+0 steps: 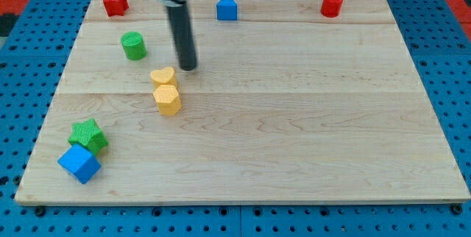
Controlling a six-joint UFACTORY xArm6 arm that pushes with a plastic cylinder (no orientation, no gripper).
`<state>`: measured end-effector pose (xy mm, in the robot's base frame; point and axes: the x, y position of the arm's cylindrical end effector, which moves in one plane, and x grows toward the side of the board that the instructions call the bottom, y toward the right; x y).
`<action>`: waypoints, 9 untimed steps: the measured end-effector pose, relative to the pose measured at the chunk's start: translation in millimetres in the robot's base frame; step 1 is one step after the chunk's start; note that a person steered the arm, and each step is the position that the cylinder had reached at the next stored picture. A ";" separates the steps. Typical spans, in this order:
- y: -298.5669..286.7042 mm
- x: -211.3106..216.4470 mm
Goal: Move yellow heart towards the center right
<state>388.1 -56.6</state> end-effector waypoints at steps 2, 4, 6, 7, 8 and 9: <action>-91.2 9.0; -93.7 35.8; 104.6 32.2; 84.2 38.7; 58.6 58.3; 138.0 71.8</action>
<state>459.9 81.4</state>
